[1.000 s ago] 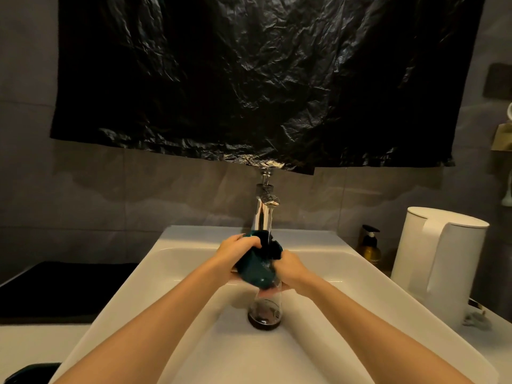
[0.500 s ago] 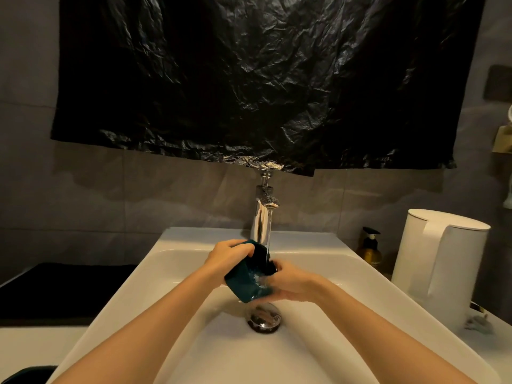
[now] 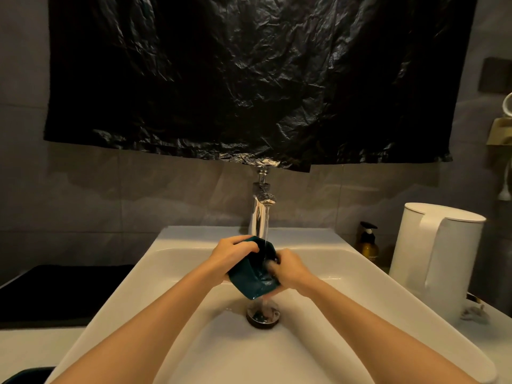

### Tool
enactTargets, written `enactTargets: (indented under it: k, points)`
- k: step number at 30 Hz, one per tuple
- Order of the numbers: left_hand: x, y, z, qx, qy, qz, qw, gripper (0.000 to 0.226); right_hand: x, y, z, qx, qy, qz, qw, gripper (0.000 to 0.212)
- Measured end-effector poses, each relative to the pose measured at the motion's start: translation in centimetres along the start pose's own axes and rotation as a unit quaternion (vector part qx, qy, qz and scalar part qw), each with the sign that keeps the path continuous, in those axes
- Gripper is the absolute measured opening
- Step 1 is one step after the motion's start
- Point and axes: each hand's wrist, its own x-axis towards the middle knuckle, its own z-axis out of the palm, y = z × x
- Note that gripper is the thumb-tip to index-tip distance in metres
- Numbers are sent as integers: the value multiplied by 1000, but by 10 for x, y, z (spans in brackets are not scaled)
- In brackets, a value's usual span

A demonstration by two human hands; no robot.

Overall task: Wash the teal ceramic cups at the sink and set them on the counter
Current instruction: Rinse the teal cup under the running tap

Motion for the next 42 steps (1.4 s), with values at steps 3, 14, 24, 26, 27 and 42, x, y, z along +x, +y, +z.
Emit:
enactTargets:
  k: [3, 14, 24, 26, 27, 42]
  points:
    - [0, 1, -4, 2, 6, 4, 1000, 20, 1, -1, -5, 24, -91, -9, 995, 21]
    - [1, 6, 1, -40, -14, -16, 999, 39, 7, 3, 0, -20, 26, 22, 999, 21]
    - [-2, -2, 1, 13, 19, 56, 998, 41, 2, 4, -7, 173, -96, 36, 980, 39]
    - [-2, 0, 1, 24, 14, 52, 998, 39, 5, 5, -5, 87, -17, -8, 996, 28]
    - [-2, 1, 1, 26, 12, 50, 998, 37, 5, 3, -5, 66, 8, -10, 998, 24]
    - [0, -1, -7, 86, 9, 35, 996, 22, 1, -2, -9, -89, -62, -23, 994, 22]
